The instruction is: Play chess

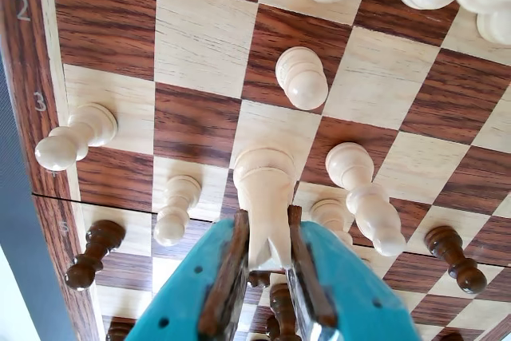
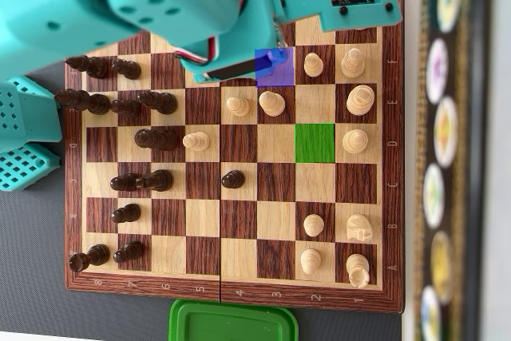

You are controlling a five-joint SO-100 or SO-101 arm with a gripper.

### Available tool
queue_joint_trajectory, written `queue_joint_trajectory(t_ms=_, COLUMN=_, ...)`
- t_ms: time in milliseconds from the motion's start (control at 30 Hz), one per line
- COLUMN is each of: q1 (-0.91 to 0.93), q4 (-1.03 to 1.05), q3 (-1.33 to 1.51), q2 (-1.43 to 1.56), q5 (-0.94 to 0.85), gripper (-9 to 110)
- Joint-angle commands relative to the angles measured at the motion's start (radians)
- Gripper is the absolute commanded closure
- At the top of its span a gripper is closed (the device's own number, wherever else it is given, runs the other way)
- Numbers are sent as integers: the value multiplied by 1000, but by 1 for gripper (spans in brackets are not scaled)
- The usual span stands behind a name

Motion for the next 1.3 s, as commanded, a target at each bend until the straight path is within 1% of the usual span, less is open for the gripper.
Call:
queue_joint_trajectory(t_ms=0, q1=8, q4=-3, q3=-15, q2=77, q5=-5, gripper=98)
queue_joint_trajectory(t_ms=433, q1=104, q4=-9, q3=21, q2=172, q5=-3, gripper=98)
queue_joint_trajectory(t_ms=1167, q1=213, q4=-11, q3=-25, q2=163, q5=-3, gripper=98)
queue_joint_trajectory(t_ms=1267, q1=213, q4=-38, q3=-26, q2=126, q5=-3, gripper=98)
